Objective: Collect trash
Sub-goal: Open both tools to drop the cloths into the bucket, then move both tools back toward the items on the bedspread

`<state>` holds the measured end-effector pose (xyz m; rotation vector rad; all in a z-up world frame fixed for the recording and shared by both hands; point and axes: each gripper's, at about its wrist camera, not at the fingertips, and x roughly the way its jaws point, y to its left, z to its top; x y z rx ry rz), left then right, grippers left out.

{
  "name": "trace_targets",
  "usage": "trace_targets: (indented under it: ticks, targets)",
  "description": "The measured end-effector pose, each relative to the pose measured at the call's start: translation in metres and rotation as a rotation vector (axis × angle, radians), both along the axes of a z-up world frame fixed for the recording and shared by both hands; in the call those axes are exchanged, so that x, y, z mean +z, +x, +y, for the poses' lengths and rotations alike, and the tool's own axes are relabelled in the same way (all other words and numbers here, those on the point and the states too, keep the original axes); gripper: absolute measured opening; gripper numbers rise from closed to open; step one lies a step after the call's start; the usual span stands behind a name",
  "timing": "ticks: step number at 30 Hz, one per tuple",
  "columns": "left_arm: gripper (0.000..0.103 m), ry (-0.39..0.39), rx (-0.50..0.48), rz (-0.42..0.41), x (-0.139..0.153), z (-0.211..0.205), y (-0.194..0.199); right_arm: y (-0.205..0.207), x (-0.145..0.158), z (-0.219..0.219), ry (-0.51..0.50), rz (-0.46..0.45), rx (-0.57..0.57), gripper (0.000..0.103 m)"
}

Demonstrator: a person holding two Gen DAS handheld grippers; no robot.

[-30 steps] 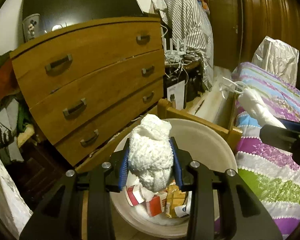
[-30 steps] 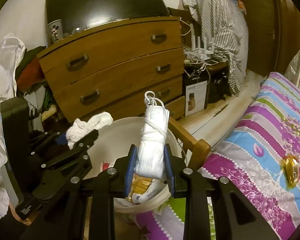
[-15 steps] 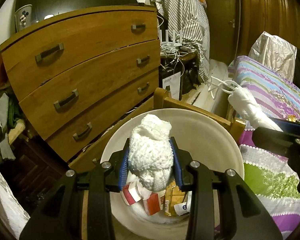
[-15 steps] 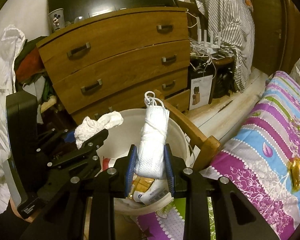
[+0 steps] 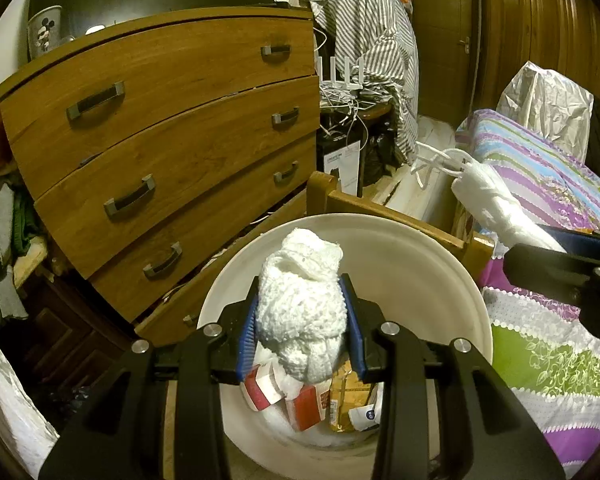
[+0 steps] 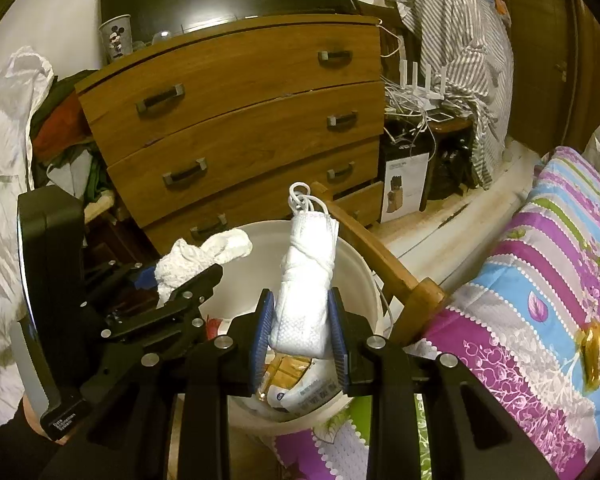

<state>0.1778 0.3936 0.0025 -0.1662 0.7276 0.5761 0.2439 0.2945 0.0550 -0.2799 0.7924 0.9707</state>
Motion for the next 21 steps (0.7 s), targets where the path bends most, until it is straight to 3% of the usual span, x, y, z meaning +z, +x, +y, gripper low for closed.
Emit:
trace_targets:
  ticks: [13,14,16,17,19,21]
  targets:
    - [0.038,-0.016,-0.001,-0.005,-0.005,0.006,0.004,0.007,0.003,0.009,0.023,0.014,0.024,0.031]
    - [0.040,-0.019,-0.007,-0.002,-0.006,0.007,0.005,0.007,0.001,0.011,0.018,0.019,0.030,0.042]
    - [0.062,-0.025,-0.018,0.010,-0.009,0.009,0.005,0.009,-0.002,0.013,0.010,0.024,0.015,0.064]
    - [0.074,-0.023,-0.011,0.001,-0.009,0.009,0.004,0.010,-0.003,0.013,0.017,0.020,0.011,0.064]
    - [0.075,-0.018,-0.001,-0.014,-0.009,0.011,0.000,0.011,-0.005,0.012,0.021,0.024,0.012,0.064]
    - [0.075,-0.061,-0.005,-0.024,-0.011,0.016,-0.001,0.013,-0.006,0.010,0.025,0.027,0.003,0.064]
